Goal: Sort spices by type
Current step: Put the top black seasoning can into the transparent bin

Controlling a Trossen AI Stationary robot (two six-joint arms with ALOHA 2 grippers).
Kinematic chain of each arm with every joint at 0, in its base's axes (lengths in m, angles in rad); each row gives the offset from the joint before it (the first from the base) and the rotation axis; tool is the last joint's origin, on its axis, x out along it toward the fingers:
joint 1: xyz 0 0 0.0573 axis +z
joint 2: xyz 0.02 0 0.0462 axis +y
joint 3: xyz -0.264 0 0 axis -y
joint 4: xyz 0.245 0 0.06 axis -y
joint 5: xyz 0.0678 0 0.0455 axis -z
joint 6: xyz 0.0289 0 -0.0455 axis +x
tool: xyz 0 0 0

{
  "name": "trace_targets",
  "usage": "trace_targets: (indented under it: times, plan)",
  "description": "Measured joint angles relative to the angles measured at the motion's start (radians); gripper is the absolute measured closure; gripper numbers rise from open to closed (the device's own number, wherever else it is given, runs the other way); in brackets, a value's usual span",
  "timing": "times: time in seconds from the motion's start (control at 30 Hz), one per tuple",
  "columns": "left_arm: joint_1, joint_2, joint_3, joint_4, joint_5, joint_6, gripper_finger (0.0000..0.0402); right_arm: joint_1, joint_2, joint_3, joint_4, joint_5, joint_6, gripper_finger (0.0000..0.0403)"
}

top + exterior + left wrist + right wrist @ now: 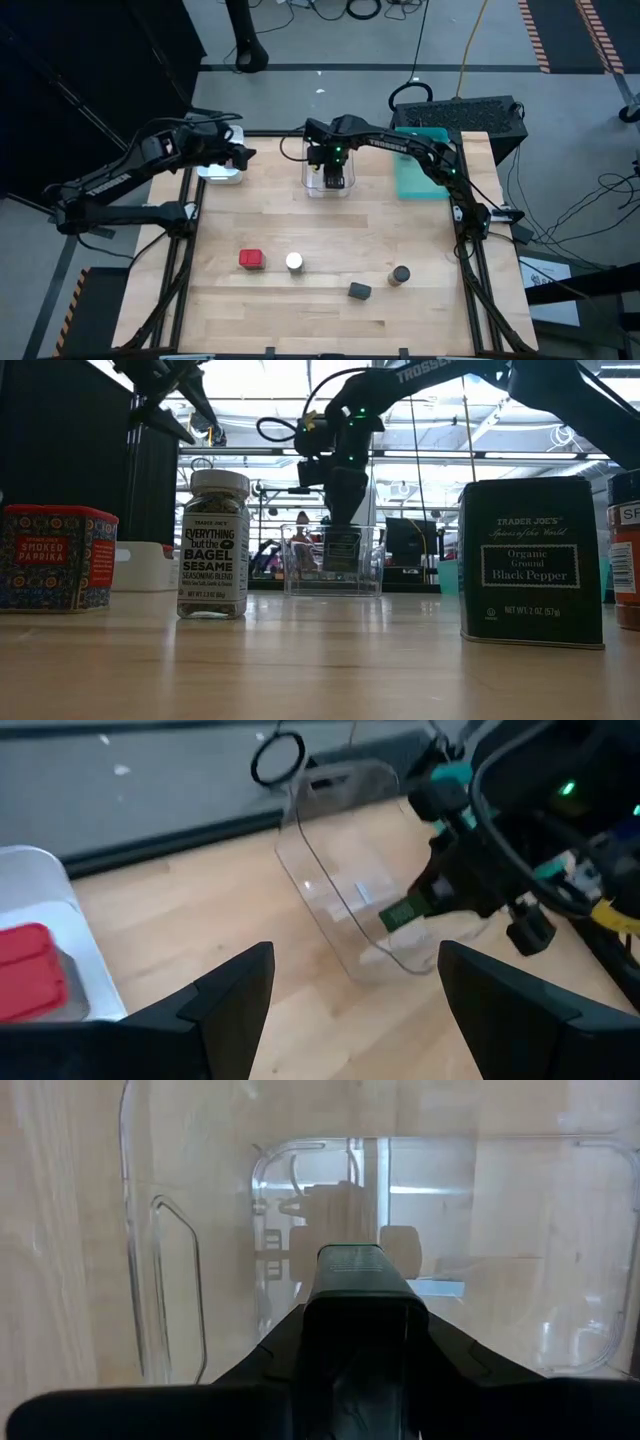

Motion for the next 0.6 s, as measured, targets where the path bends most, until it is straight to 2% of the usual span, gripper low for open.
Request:
trace_targets:
  times: [0.33, 0.6]
  plan:
    - [-0.001, -0.125, 0.0, 0.053, -0.057, -0.026, 0.0114, -0.012, 0.024, 0.0, 0.021, 0.0, 0.003, 0.0302]
    - [-0.001, -0.143, 0.0, 0.064, -0.062, -0.027, 0.0114, -0.012, 0.048, 0.0, 0.017, 0.008, 0.001, 0.0302]
